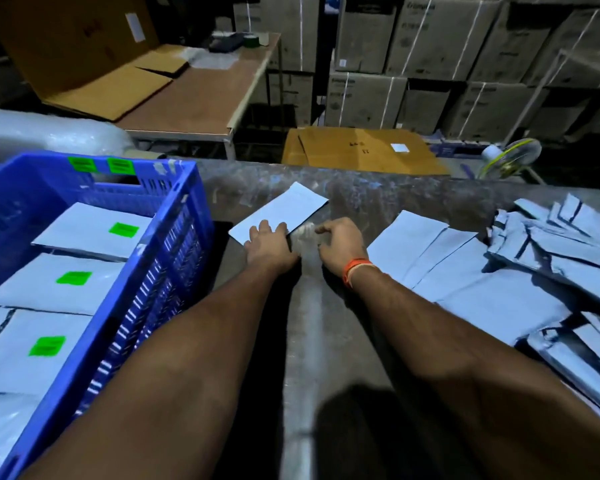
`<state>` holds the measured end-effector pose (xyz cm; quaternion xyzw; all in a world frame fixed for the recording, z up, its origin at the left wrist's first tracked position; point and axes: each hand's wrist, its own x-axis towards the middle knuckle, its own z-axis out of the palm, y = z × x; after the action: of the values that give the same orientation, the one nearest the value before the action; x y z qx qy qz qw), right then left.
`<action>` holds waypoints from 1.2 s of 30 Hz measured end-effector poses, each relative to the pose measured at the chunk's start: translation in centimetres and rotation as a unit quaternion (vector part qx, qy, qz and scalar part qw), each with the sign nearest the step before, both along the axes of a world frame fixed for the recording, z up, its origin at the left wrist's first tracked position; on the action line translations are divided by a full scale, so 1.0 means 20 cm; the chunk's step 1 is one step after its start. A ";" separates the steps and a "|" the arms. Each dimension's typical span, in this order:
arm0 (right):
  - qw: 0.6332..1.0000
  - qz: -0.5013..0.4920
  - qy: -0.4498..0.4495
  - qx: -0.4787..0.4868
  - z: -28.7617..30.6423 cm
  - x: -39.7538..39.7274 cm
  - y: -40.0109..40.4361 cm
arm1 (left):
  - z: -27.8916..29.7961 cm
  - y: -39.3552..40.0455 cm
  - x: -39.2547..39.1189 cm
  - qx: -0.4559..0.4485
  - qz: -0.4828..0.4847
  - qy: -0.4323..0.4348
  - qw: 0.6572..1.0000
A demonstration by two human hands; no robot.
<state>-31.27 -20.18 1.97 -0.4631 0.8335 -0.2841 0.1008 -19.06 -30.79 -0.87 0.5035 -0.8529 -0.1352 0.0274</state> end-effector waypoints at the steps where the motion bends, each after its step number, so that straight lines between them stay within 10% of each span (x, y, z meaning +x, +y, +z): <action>1: 1.000 -0.004 -0.002 -0.005 -0.01 0.00 0.00 | -0.02 0.00 0.01 0.002 -0.007 -0.006 1.000; 13: 0.997 0.003 -0.065 -0.040 -0.15 0.02 0.02 | -0.06 -0.09 0.08 -0.174 -0.039 -0.001 0.984; 25: 0.993 -0.067 -0.041 -0.090 -0.02 0.13 0.37 | -0.03 0.36 0.40 -0.013 -0.033 0.174 0.984; 36: 0.994 0.037 0.081 0.069 0.19 0.35 1.01 | 0.15 0.73 0.79 0.142 -0.093 0.297 0.940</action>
<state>-24.32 0.10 5.81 -0.5072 0.8387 -0.1838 0.0752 -3.30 -16.16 2.15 0.3573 -0.8210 -0.4002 0.1955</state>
